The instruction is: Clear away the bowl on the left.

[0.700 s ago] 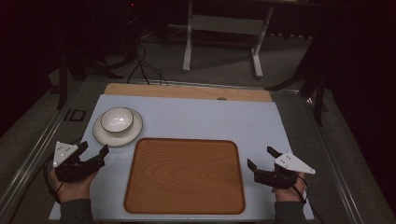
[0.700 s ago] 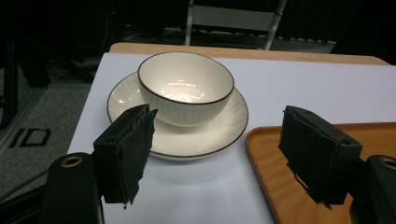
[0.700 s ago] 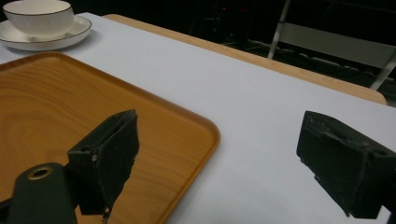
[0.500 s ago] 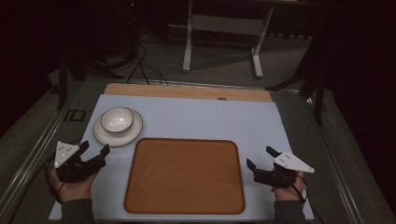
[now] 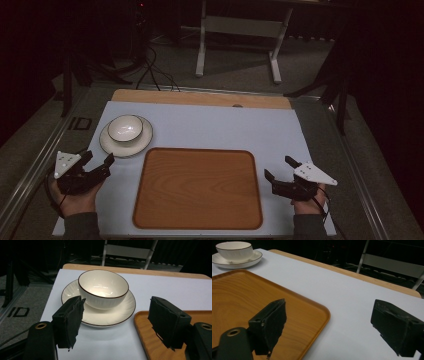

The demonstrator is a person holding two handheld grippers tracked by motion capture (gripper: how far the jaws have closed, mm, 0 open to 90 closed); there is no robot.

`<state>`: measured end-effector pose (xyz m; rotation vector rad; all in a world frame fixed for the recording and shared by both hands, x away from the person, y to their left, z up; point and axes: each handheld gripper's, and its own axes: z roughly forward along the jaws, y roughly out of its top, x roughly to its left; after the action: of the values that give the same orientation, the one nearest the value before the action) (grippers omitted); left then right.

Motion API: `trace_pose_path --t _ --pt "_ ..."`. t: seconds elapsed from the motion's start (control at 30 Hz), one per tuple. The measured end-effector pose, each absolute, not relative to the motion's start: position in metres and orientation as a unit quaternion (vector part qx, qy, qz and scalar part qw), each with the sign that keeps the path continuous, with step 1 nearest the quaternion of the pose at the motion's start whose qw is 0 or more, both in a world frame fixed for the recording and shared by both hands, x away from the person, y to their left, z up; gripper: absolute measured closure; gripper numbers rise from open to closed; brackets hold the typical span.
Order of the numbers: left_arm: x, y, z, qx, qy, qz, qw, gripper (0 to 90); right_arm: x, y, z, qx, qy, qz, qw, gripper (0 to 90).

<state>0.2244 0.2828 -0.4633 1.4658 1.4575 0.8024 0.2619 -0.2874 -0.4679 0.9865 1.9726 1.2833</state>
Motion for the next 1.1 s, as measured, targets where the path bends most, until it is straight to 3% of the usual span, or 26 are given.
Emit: trace_pose_path --t 0.43,1.1 --pt "0.229 0.283 -0.451 0.604 0.580 0.321 0.442 29.0 0.263 -0.287 -0.467 0.364 0.740 0.483 0.296 13.2" --pt "0.267 0.278 -0.440 0.607 0.561 0.321 0.463 29.6 0.263 -0.288 -0.467 0.367 0.733 0.489 0.297 13.5"
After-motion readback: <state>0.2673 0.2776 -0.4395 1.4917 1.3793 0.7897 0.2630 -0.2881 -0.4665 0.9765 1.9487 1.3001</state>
